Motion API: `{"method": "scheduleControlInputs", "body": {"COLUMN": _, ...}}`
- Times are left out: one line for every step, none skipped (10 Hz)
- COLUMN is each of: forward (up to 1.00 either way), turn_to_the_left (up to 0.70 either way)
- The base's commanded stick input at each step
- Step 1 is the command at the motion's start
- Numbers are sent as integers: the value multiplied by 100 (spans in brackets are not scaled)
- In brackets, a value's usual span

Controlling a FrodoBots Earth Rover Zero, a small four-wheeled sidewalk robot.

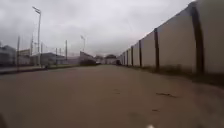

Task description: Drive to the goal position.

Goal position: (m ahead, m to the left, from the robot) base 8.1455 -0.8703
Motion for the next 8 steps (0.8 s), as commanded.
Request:
{"method": "scheduleControlInputs", "body": {"forward": 100, "turn_to_the_left": 0}}
{"method": "scheduleControlInputs", "body": {"forward": 100, "turn_to_the_left": 0}}
{"method": "scheduleControlInputs", "body": {"forward": 100, "turn_to_the_left": 0}}
{"method": "scheduleControlInputs", "body": {"forward": 100, "turn_to_the_left": 0}}
{"method": "scheduleControlInputs", "body": {"forward": 100, "turn_to_the_left": 0}}
{"method": "scheduleControlInputs", "body": {"forward": 100, "turn_to_the_left": 0}}
{"method": "scheduleControlInputs", "body": {"forward": 100, "turn_to_the_left": 0}}
{"method": "scheduleControlInputs", "body": {"forward": 100, "turn_to_the_left": 0}}
